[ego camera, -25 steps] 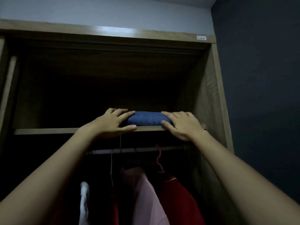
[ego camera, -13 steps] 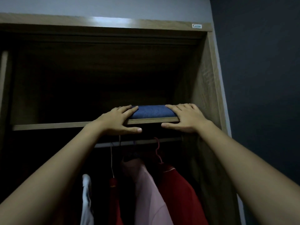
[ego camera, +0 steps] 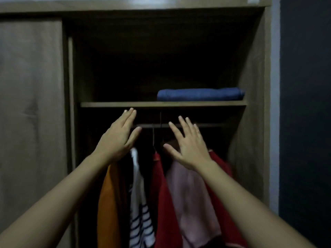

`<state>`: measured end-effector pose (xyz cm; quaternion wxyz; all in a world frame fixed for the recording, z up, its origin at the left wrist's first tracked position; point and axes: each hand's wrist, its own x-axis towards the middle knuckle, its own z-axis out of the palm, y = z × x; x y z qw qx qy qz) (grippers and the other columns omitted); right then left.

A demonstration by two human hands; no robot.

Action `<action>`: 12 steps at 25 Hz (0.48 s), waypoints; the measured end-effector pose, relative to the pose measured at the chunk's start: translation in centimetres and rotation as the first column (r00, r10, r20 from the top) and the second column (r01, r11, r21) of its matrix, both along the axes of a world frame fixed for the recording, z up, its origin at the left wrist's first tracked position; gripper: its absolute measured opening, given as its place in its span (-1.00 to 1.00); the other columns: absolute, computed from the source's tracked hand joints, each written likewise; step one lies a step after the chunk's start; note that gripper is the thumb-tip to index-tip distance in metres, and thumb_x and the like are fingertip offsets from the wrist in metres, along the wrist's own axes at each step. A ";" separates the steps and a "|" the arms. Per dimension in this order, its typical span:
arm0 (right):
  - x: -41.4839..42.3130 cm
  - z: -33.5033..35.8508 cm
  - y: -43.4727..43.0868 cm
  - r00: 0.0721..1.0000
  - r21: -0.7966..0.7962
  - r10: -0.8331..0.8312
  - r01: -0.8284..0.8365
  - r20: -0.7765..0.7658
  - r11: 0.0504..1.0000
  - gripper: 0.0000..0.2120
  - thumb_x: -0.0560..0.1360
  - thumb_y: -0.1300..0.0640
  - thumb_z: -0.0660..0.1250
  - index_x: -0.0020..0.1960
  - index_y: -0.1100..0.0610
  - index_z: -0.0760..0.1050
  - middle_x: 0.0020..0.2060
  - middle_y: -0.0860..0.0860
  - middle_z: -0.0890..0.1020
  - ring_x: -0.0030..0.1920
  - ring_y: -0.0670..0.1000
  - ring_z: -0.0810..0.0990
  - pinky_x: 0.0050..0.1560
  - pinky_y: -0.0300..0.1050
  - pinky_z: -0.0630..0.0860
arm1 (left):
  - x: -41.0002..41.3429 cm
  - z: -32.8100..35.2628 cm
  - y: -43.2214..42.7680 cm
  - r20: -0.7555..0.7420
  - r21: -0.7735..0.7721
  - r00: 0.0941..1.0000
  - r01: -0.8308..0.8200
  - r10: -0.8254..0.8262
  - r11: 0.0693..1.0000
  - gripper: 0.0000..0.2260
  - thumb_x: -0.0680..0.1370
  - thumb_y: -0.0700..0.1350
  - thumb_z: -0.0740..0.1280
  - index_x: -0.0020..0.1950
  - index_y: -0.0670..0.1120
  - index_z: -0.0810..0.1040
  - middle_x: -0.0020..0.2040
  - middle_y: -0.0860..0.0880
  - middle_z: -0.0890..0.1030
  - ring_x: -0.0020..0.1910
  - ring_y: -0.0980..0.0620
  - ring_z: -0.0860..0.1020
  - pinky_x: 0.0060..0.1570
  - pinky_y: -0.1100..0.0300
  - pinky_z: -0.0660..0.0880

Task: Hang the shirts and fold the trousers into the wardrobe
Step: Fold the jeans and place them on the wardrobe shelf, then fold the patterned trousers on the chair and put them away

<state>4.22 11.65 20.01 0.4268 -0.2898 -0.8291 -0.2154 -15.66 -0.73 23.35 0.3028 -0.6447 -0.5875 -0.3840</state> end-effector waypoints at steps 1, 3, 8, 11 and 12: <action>-1.7 -2.4 -1.6 0.998 -0.046 0.055 -0.055 0.007 0.997 -0.27 0.45 -0.34 -0.10 0.52 -0.01 0.03 0.52 0.14 0.02 0.52 0.12 -0.09 0.42 -0.02 -0.23 | -0.7 -2.7 -2.2 0.039 -0.019 0.999 -0.023 0.024 1.000 -0.42 0.59 0.12 0.07 0.54 -0.14 0.11 0.54 -0.07 0.14 0.53 0.05 0.04 0.42 0.20 0.01; -5.2 -7.8 -5.3 0.986 -0.153 0.153 -0.141 0.070 0.978 -0.29 0.46 -0.31 -0.09 0.52 0.00 0.03 0.52 0.14 0.03 0.52 0.11 -0.06 0.43 -0.04 -0.20 | -2.8 -9.0 -6.8 0.102 -0.143 0.986 -0.113 0.128 0.983 -0.39 0.56 0.14 0.04 0.52 -0.16 0.13 0.53 -0.10 0.17 0.52 0.02 0.08 0.43 0.20 0.01; -12.3 -24.4 -16.4 0.904 -0.391 0.373 -0.272 0.211 0.879 -0.32 0.48 -0.28 -0.06 0.51 0.02 0.06 0.50 0.19 0.08 0.50 0.18 0.03 0.43 0.00 -0.07 | -7.3 -28.5 -19.9 0.062 -0.542 0.896 -0.339 0.439 0.769 -0.38 0.57 0.15 0.00 0.49 -0.24 0.20 0.49 -0.20 0.25 0.49 -0.14 0.20 0.41 -0.01 0.20; -15.4 -34.7 -24.9 0.767 -0.590 0.526 -0.245 0.367 0.769 -0.30 0.47 -0.30 -0.12 0.52 0.00 0.00 0.51 0.18 0.02 0.51 0.17 -0.03 0.44 -0.03 -0.12 | -8.1 -39.4 -30.2 0.082 -0.733 0.783 -0.372 0.616 0.570 -0.45 0.61 0.03 0.16 0.50 -0.23 0.16 0.51 -0.19 0.19 0.50 -0.14 0.18 0.40 -0.03 0.20; -16.1 -37.7 -27.3 0.727 -0.634 0.561 -0.226 0.395 0.739 -0.30 0.47 -0.31 -0.14 0.52 0.00 0.01 0.51 0.19 0.03 0.51 0.18 -0.02 0.44 -0.01 -0.11 | -7.9 -42.4 -33.3 0.079 -0.789 0.749 -0.356 0.658 0.500 -0.44 0.62 0.03 0.15 0.52 -0.22 0.11 0.53 -0.17 0.15 0.51 -0.12 0.14 0.41 -0.02 0.17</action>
